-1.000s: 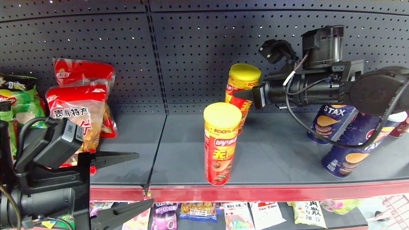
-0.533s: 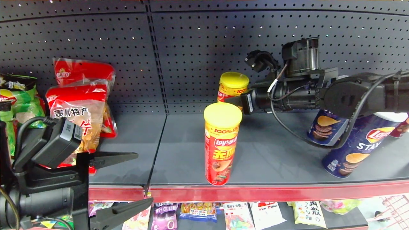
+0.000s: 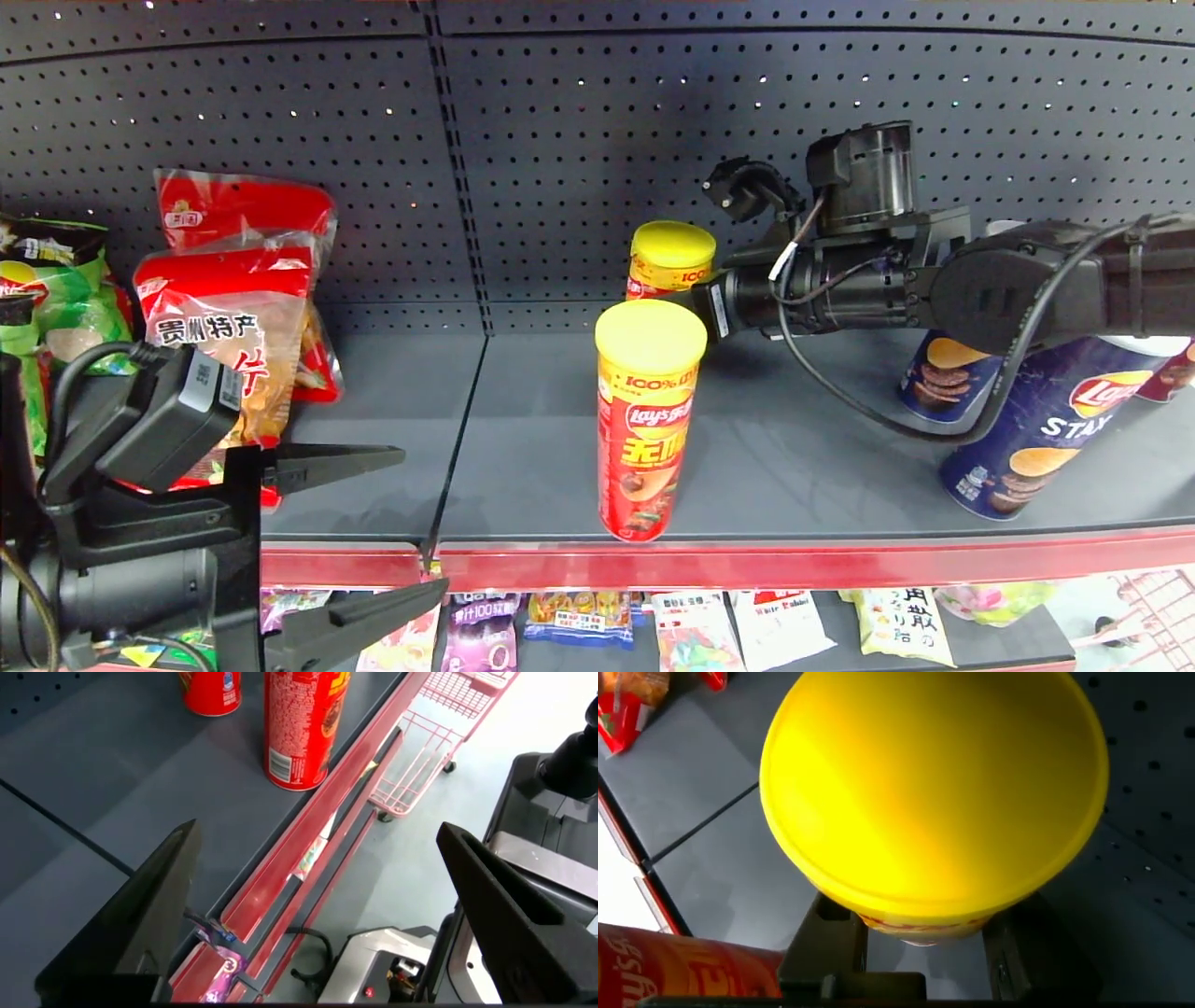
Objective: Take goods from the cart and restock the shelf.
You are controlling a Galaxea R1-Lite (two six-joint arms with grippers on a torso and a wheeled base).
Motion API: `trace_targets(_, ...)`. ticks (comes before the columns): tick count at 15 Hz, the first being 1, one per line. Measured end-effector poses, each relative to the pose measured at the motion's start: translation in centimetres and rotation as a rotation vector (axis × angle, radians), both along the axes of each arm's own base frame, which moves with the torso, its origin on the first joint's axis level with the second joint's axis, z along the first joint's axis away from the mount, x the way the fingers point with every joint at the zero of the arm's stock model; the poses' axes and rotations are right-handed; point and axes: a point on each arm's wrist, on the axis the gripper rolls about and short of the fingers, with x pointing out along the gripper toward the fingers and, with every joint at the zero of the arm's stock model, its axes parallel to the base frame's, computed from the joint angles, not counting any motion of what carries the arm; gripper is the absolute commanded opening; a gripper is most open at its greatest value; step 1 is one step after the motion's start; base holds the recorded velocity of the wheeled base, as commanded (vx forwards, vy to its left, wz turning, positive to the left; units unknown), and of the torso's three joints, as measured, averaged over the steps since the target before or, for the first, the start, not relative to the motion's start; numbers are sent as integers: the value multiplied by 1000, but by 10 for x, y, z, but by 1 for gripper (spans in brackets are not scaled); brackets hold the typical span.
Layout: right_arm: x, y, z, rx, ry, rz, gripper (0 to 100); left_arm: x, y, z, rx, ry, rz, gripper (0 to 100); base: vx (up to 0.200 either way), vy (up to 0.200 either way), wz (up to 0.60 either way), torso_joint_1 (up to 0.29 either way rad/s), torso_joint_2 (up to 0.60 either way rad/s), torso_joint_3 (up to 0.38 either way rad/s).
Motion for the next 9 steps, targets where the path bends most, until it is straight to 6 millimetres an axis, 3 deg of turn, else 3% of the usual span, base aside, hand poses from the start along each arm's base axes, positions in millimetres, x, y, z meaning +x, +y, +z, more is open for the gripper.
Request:
trace_targets(1,-1,1,0,-1,1,4,0,0,0,0,0,-1,0,100,0,0,0,0,0,0)
trace_targets(2,-1,1,-1,-2,2,3,100,0,0,0,-1,-1,0,100,0,0,0,0,0,0)
trace_targets(9,-16,-5,-1,-16,22,-6,100,1,-1,-1,3,3,-3,100,0,0,0,0,0,0)
